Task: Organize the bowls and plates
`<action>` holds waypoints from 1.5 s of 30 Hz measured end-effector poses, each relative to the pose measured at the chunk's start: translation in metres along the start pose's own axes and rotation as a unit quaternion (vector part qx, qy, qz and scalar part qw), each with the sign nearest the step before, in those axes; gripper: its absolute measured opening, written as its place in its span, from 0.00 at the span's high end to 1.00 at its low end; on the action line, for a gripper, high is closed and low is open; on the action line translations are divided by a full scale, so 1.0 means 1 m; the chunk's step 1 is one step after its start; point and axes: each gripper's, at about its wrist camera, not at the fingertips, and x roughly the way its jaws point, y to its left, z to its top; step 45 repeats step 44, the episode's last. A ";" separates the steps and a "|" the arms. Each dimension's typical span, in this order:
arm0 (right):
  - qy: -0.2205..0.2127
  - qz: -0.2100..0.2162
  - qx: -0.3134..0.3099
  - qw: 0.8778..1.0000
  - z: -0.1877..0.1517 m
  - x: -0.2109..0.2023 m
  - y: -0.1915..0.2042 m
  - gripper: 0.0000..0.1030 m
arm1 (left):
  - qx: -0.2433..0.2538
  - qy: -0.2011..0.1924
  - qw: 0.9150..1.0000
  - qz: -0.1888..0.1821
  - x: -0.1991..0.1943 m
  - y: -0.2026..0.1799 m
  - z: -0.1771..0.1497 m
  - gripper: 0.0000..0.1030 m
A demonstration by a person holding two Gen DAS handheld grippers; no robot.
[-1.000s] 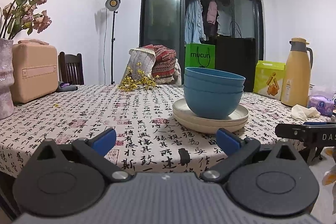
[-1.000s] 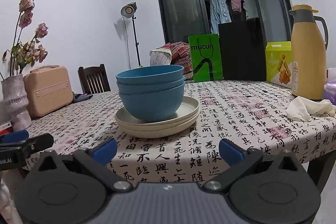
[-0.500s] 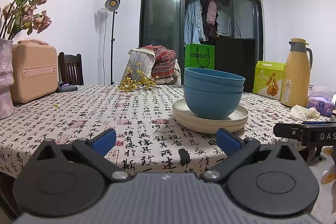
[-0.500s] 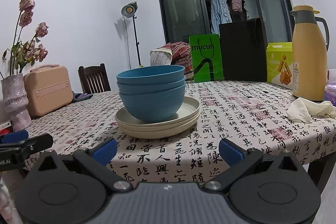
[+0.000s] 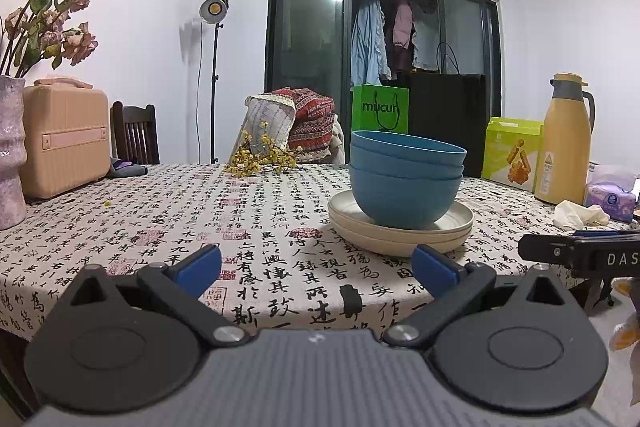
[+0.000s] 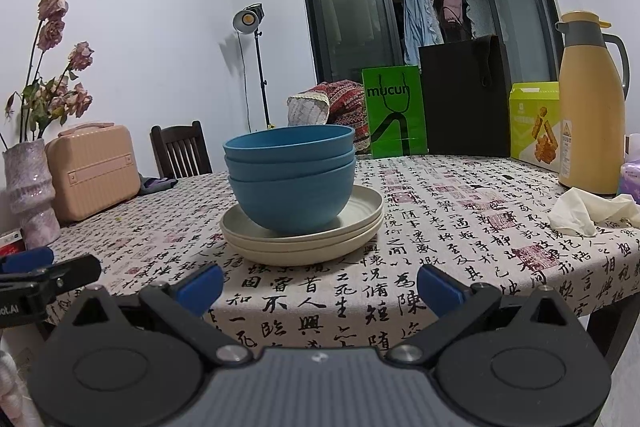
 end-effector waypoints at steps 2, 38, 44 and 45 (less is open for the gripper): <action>0.000 0.000 0.000 1.000 0.000 0.000 0.000 0.00 | 0.000 0.000 1.000 0.000 0.000 0.000 0.000 0.00; 0.002 0.000 -0.005 1.000 -0.002 0.002 -0.002 0.00 | -0.003 -0.004 1.000 -0.004 -0.003 0.001 -0.003 0.00; 0.004 0.000 -0.005 1.000 -0.003 0.003 -0.002 0.00 | -0.004 0.000 1.000 -0.004 -0.001 0.001 -0.004 0.00; 0.004 0.000 -0.005 1.000 -0.003 0.003 -0.002 0.00 | -0.004 0.000 1.000 -0.004 -0.001 0.001 -0.004 0.00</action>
